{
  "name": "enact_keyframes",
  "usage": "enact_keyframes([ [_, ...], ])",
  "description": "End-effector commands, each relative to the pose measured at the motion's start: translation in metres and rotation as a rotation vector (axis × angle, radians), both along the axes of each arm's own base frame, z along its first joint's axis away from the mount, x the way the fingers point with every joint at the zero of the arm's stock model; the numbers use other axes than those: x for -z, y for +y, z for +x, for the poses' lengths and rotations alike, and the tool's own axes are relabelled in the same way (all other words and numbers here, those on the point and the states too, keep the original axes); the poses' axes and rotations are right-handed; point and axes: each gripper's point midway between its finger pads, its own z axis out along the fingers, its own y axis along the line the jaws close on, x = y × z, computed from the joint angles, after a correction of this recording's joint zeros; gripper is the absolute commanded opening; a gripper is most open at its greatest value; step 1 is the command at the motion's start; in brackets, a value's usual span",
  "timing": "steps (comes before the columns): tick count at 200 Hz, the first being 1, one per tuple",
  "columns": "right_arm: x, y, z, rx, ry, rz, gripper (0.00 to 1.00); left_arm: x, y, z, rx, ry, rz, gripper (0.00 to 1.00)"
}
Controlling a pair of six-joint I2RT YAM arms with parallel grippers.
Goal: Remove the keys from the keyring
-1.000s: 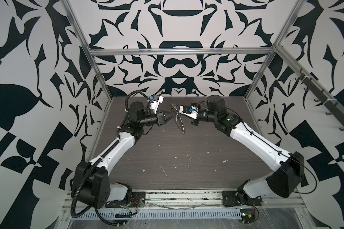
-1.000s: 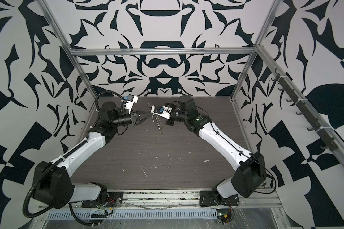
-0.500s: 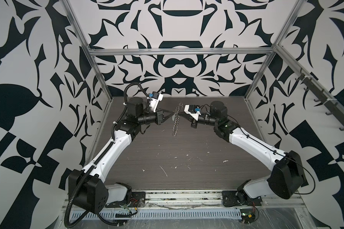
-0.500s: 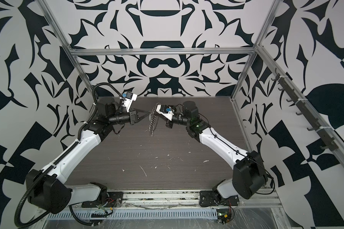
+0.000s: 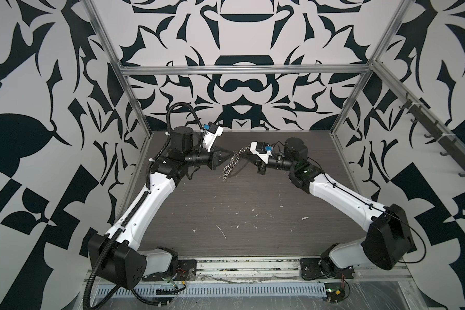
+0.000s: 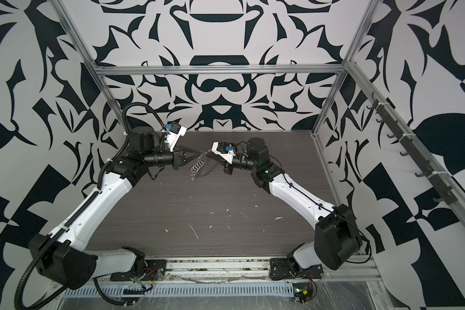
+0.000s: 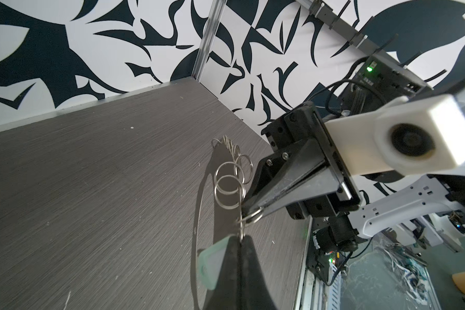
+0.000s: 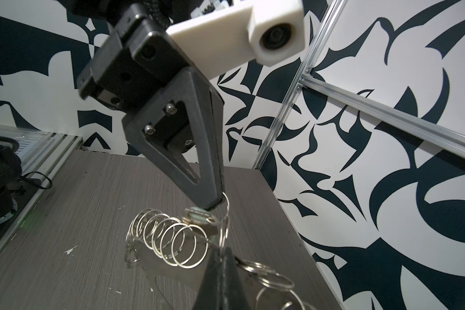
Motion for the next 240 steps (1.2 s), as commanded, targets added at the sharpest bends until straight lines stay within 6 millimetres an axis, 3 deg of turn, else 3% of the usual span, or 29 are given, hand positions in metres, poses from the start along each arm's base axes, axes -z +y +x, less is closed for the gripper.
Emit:
enact_keyframes([
  [1,-0.021,-0.004,-0.011,-0.01,-0.046,0.026,0.18,-0.013,0.01,-0.002,-0.005,-0.08,0.032,0.0],
  [16,-0.025,-0.004,-0.012,-0.008,-0.058,0.027,0.26,-0.002,0.013,-0.003,-0.008,-0.067,0.069,0.0],
  [38,-0.028,-0.005,-0.015,-0.016,-0.069,0.011,0.31,0.004,0.012,-0.007,0.011,-0.059,0.077,0.0],
  [89,-0.031,-0.004,-0.017,-0.028,-0.062,-0.008,0.31,0.007,0.012,-0.013,0.056,-0.096,0.098,0.0],
  [185,-0.013,0.017,-0.017,-0.069,-0.054,-0.044,0.29,0.006,0.008,-0.021,0.12,-0.136,0.09,0.0],
  [191,-0.014,0.017,-0.016,-0.069,-0.053,-0.044,0.29,-0.004,0.01,-0.028,0.119,-0.166,0.081,0.0],
  [240,-0.016,0.018,-0.014,-0.067,-0.058,-0.053,0.28,-0.004,0.011,-0.027,0.116,-0.169,0.083,0.0],
])
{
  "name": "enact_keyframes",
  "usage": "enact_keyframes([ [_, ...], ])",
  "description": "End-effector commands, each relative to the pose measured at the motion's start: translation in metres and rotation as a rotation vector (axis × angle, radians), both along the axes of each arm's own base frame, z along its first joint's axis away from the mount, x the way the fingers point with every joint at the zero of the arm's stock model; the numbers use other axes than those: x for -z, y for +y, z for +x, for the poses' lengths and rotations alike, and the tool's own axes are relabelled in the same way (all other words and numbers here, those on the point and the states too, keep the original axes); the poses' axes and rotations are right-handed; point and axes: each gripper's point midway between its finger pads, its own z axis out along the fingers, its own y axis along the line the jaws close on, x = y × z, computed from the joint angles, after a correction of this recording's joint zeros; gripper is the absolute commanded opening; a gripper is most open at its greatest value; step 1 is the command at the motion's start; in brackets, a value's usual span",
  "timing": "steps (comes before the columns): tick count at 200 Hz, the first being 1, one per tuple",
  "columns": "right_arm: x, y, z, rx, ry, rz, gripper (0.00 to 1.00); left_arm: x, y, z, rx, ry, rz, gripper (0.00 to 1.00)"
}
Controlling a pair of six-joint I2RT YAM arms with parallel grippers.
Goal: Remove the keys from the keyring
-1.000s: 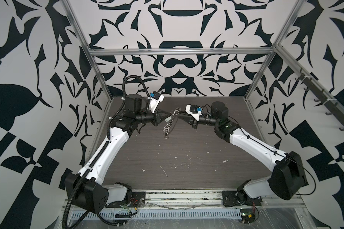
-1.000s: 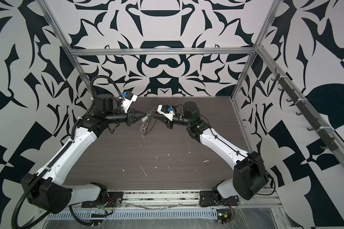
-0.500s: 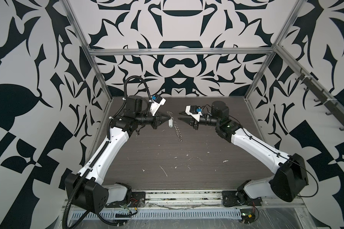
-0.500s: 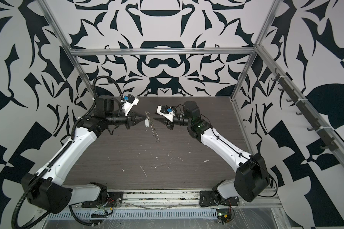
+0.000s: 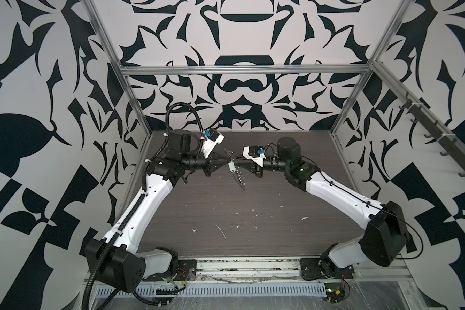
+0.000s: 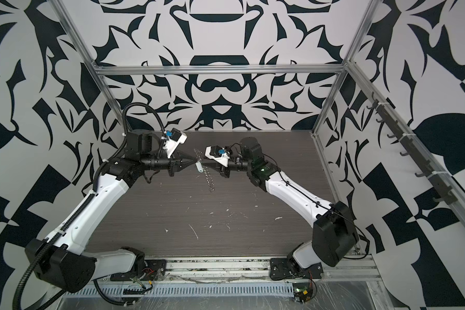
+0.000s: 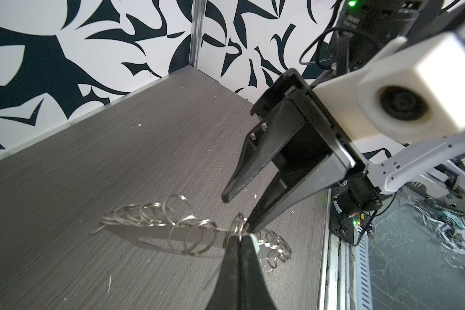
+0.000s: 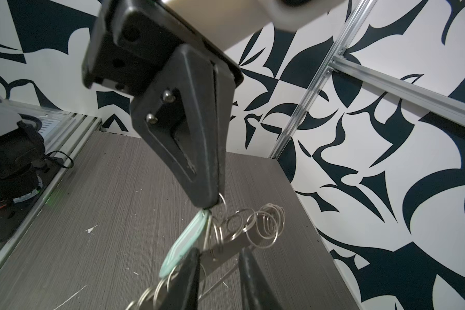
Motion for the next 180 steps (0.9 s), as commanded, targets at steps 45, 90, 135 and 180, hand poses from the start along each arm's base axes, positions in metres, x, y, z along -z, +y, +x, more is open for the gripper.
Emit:
enact_keyframes([
  [45,-0.044,-0.004,-0.009,-0.007,-0.064,0.072,0.3,-0.013,0.001,-0.007,0.022,-0.033,-0.018,0.0],
  [90,-0.053,-0.007,-0.009,0.007,-0.081,0.103,0.32,-0.012,0.0,-0.008,0.029,-0.036,-0.019,0.0],
  [135,-0.045,-0.007,-0.003,0.029,-0.085,0.064,0.32,-0.014,0.0,-0.009,0.035,-0.046,-0.026,0.0],
  [180,-0.039,-0.002,-0.006,-0.012,-0.052,0.049,0.29,-0.015,-0.001,-0.009,0.035,-0.042,-0.031,0.0],
])
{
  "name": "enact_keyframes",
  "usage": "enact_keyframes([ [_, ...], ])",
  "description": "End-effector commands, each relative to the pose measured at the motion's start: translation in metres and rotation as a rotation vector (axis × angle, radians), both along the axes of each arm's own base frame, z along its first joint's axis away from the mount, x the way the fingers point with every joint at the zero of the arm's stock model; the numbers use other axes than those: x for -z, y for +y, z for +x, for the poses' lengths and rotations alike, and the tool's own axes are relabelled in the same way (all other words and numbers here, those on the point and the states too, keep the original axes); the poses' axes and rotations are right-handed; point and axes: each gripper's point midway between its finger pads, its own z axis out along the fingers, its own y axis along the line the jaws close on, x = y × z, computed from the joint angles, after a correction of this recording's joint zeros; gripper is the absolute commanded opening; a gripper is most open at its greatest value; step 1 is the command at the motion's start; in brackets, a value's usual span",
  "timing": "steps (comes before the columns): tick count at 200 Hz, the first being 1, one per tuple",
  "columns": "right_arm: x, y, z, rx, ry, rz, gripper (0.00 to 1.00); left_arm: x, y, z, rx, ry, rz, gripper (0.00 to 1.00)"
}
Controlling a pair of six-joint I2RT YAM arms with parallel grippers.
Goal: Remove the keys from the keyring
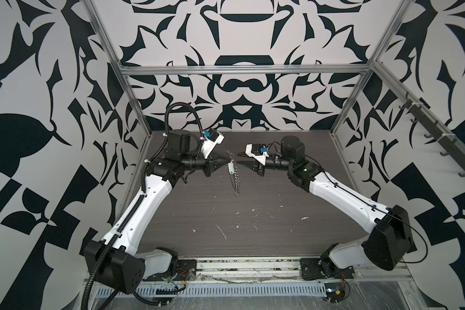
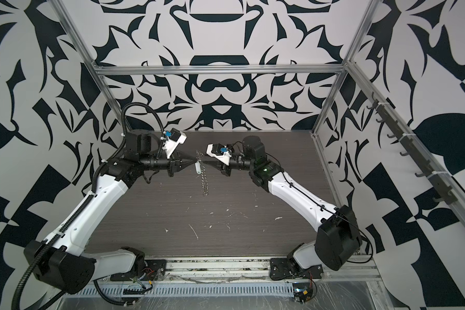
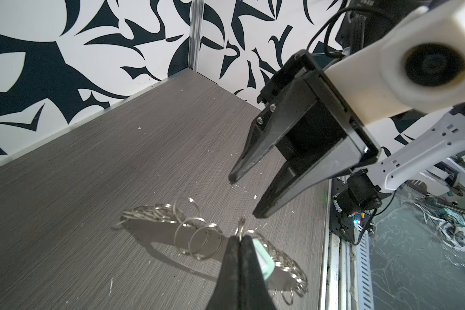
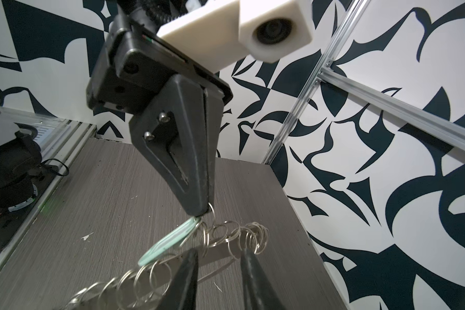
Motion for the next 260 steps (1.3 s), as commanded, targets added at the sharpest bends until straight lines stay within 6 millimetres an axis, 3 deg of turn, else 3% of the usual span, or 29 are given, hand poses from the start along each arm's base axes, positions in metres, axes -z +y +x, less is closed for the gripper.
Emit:
enact_keyframes([
  [1,-0.022,0.002,-0.003,-0.025,-0.037,0.027,0.29,-0.014,-0.001,-0.008,0.028,-0.034,-0.029,0.0],
  [70,-0.019,0.009,-0.004,-0.063,-0.004,0.009,0.2,-0.014,0.0,-0.01,0.027,-0.032,-0.032,0.0],
  [176,-0.015,0.014,-0.009,-0.087,0.019,-0.017,0.23,-0.013,0.0,-0.008,0.026,-0.03,-0.035,0.0],
  [220,-0.015,0.016,-0.007,-0.09,0.018,-0.019,0.14,-0.015,-0.001,-0.01,0.03,-0.032,-0.039,0.0],
  [240,-0.015,0.017,-0.008,-0.093,0.018,-0.019,0.08,-0.015,0.0,-0.01,0.027,-0.03,-0.039,0.0],
  [250,-0.015,0.017,-0.007,-0.092,0.019,-0.02,0.0,-0.015,0.0,-0.01,0.024,-0.03,-0.038,0.0],
  [260,-0.014,0.016,-0.007,-0.088,0.013,-0.026,0.0,-0.014,0.001,-0.009,0.013,-0.031,-0.033,0.0],
])
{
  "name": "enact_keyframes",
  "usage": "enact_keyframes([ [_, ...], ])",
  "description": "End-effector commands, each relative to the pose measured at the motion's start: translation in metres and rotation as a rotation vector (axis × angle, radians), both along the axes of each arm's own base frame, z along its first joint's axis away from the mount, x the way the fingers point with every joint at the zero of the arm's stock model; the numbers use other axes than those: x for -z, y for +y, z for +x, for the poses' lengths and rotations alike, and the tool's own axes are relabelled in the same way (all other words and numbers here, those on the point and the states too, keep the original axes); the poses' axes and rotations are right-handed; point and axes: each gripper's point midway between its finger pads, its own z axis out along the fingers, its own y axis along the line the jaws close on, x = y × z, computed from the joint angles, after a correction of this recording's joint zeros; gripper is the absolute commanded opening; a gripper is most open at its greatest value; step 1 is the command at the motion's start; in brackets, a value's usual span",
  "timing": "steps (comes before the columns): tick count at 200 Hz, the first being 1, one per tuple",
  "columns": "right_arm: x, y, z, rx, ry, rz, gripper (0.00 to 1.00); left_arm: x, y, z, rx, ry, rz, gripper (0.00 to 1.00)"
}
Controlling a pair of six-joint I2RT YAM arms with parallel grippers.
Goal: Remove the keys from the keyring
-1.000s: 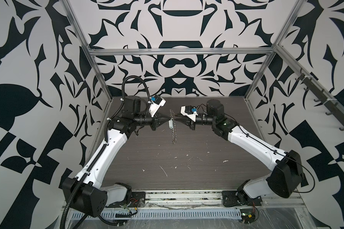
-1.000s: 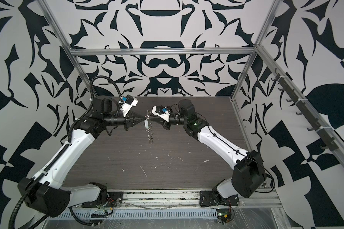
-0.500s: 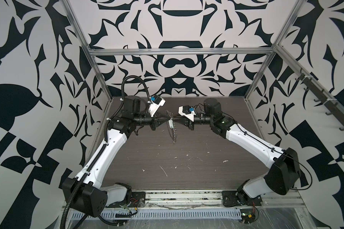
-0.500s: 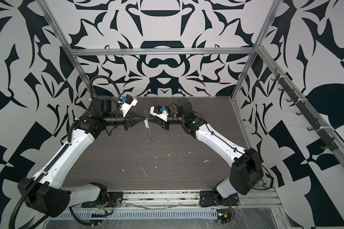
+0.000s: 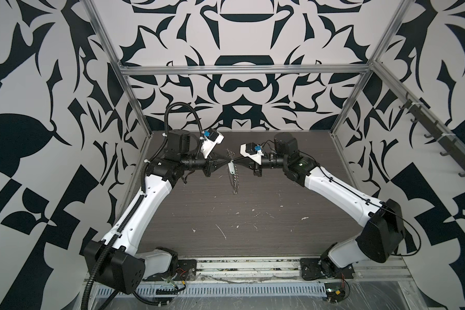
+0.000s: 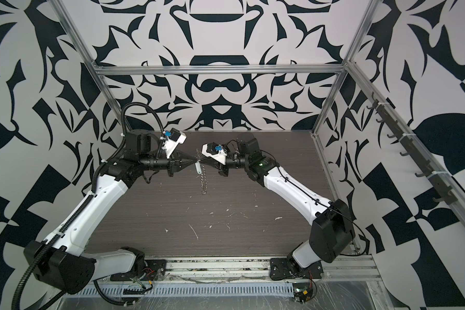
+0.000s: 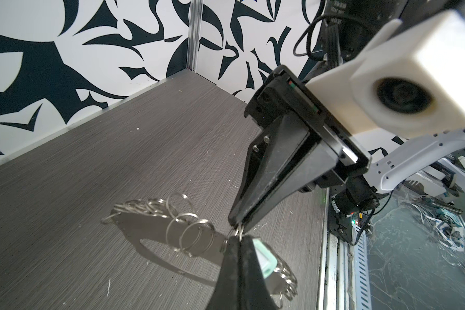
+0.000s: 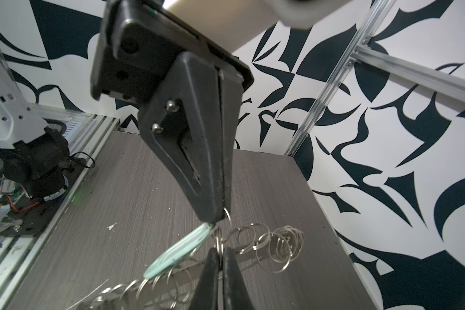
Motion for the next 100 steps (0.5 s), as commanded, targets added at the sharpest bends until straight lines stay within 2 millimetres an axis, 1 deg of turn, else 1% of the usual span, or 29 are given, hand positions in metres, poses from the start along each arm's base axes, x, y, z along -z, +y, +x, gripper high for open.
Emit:
enact_keyframes([
  [1,-0.024,0.003,-0.002,-0.015,-0.06,0.036,0.0,-0.013,0.002,-0.007,0.008,-0.035,-0.025,0.0],
  [30,-0.03,-0.002,-0.004,0.002,-0.102,0.055,0.0,-0.01,0.008,0.003,-0.045,-0.006,-0.018,0.0],
  [51,-0.041,-0.008,-0.006,0.009,-0.104,0.111,0.0,-0.01,0.013,0.012,-0.081,0.038,-0.028,0.0],
  [75,-0.055,-0.016,-0.004,0.015,-0.095,0.198,0.0,-0.013,0.014,0.012,-0.079,0.053,-0.039,0.0],
  [95,-0.064,-0.017,-0.008,-0.004,-0.103,0.24,0.0,-0.015,0.013,0.011,-0.072,0.058,-0.048,0.0],
  [97,-0.065,-0.017,-0.008,-0.005,-0.103,0.245,0.0,-0.015,0.013,0.011,-0.072,0.057,-0.048,0.0],
  [98,-0.065,-0.017,-0.008,-0.004,-0.101,0.245,0.0,-0.009,0.012,0.015,-0.072,0.074,-0.043,0.0],
  [100,-0.065,-0.017,-0.007,-0.004,-0.102,0.251,0.0,-0.005,0.011,0.017,-0.072,0.086,-0.04,0.0],
])
